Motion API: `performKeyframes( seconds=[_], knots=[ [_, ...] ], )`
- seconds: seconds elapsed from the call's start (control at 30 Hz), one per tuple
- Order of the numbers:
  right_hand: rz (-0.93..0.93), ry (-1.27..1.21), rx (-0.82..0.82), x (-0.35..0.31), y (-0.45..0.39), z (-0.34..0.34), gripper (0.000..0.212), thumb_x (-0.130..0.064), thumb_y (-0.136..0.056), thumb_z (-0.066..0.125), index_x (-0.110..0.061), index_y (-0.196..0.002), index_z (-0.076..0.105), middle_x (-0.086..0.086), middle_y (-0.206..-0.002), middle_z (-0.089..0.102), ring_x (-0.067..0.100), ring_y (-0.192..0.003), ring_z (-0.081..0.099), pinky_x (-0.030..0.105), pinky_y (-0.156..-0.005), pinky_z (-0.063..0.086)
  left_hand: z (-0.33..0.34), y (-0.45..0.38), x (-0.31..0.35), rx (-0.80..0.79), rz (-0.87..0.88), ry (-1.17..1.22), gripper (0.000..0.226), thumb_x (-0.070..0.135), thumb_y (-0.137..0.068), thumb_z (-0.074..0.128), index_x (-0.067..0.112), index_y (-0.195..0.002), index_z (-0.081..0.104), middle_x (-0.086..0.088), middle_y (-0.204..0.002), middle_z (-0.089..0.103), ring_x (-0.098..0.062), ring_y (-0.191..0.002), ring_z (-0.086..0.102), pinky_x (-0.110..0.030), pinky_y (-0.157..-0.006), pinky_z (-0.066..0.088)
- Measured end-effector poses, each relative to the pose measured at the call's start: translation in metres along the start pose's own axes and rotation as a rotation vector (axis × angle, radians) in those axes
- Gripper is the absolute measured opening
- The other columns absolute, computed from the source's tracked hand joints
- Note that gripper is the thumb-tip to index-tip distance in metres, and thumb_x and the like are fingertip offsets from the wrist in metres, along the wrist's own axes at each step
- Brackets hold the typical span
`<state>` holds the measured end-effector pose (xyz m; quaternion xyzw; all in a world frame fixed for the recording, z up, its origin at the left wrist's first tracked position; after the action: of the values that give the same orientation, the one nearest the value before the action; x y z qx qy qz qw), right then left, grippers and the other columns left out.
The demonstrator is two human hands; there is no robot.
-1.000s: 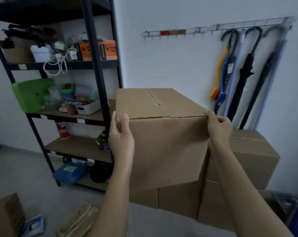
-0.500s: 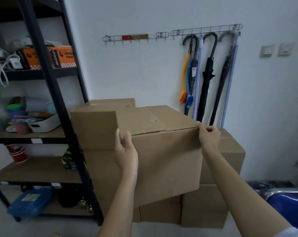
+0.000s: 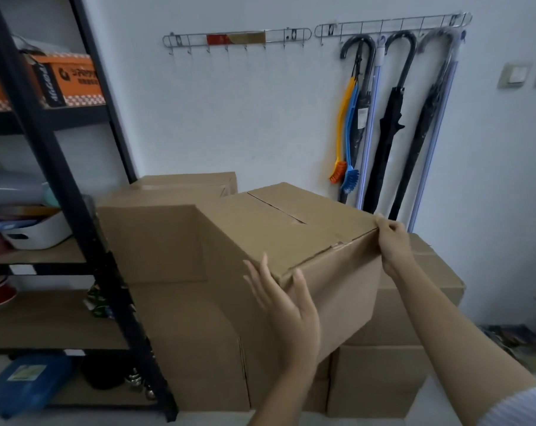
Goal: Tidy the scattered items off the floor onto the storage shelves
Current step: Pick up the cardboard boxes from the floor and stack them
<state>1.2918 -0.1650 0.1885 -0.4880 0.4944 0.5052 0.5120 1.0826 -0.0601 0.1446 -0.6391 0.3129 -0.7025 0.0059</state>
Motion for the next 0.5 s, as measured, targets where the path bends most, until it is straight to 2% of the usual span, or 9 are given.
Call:
performKeyframes(
  seconds=[0.07,0.17,0.23,0.27,0.33,0.4,0.47,0.5],
  knots=[
    [0.022,0.046,-0.066,-0.003,-0.014,0.007,0.044,-0.044,-0.092,0.060,-0.011,-0.119,0.049,0.004,-0.110,0.057,0.021,-0.104,0.053,0.034,-0.088,0.045,0.014,0.012,-0.009,-0.062,-0.019,-0.036,0.065,0.059,-0.095,0.037,0.036,-0.151,0.014,0.007,-0.163,-0.012,-0.011,-0.150,-0.012,-0.046,-0.121,0.016],
    [0.043,0.091,-0.168,-0.003,-0.025,0.013,0.064,-0.045,-0.086,0.069,-0.010,-0.134,0.045,0.007,-0.127,0.058,0.027,-0.119,0.055,0.042,-0.103,0.046,0.035,0.019,-0.019,-0.179,-0.044,-0.014,0.066,0.034,-0.100,0.044,0.036,-0.150,0.001,0.009,-0.157,-0.031,-0.009,-0.145,-0.028,-0.046,-0.122,0.006],
    [0.035,0.135,-0.245,-0.002,-0.022,0.019,0.089,-0.051,-0.078,0.075,-0.014,-0.146,0.030,0.001,-0.137,0.049,0.023,-0.125,0.050,0.042,-0.108,0.042,0.051,0.013,-0.024,-0.279,-0.006,-0.025,0.072,0.029,-0.101,0.044,0.033,-0.152,-0.008,0.009,-0.151,-0.042,-0.012,-0.141,-0.037,-0.050,-0.121,0.000],
    [0.016,0.155,-0.275,-0.001,-0.019,0.024,0.093,-0.048,-0.078,0.077,-0.017,-0.148,0.023,-0.001,-0.137,0.046,0.021,-0.124,0.048,0.041,-0.109,0.041,0.058,0.008,-0.026,-0.339,0.020,-0.059,0.077,0.029,-0.101,0.045,0.031,-0.152,-0.012,0.008,-0.149,-0.046,-0.014,-0.139,-0.041,-0.051,-0.120,-0.004],
    [-0.007,0.175,-0.311,0.001,-0.014,0.034,0.086,-0.042,-0.078,0.079,-0.023,-0.142,0.026,-0.001,-0.134,0.050,0.019,-0.119,0.052,0.040,-0.106,0.044,0.070,-0.005,-0.028,-0.505,0.073,-0.158,0.082,0.032,-0.101,0.045,0.033,-0.148,-0.023,0.003,-0.143,-0.053,-0.018,-0.134,-0.047,-0.046,-0.116,-0.012],
    [0.028,0.198,-0.401,-0.008,-0.002,0.038,0.072,-0.042,-0.078,0.078,-0.023,-0.133,0.036,0.000,-0.129,0.056,0.017,-0.112,0.057,0.037,-0.096,0.049,0.076,-0.018,-0.029,-0.699,0.091,-0.235,0.084,0.036,-0.100,0.046,0.039,-0.146,-0.024,0.003,-0.139,-0.058,-0.020,-0.132,-0.049,-0.042,-0.114,-0.013],
    [0.042,0.297,-0.489,-0.023,0.013,0.035,0.062,-0.045,-0.082,0.074,-0.028,-0.128,0.037,-0.004,-0.121,0.055,0.018,-0.109,0.056,0.041,-0.093,0.049,0.075,-0.033,-0.035,-0.818,0.144,-0.413,0.085,0.039,-0.098,0.050,0.043,-0.149,-0.017,0.005,-0.140,-0.056,-0.022,-0.134,-0.046,-0.050,-0.119,-0.007],
    [0.027,0.370,-0.512,-0.028,0.018,0.032,0.060,-0.048,-0.082,0.072,-0.031,-0.126,0.035,-0.006,-0.118,0.053,0.018,-0.108,0.054,0.044,-0.093,0.049,0.072,-0.043,-0.038,-0.825,0.163,-0.500,0.086,0.040,-0.095,0.054,0.043,-0.151,-0.011,0.006,-0.144,-0.052,-0.022,-0.137,-0.042,-0.054,-0.120,-0.002]
  ],
)
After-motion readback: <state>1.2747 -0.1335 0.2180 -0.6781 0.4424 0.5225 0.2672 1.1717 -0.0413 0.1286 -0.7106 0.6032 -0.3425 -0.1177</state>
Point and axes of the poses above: each hand's wrist, its own y-axis away from the middle knuckle, its own z-axis out of the palm, x = y × z, the point moved 1 cm from there along -y, towards the middle knuckle
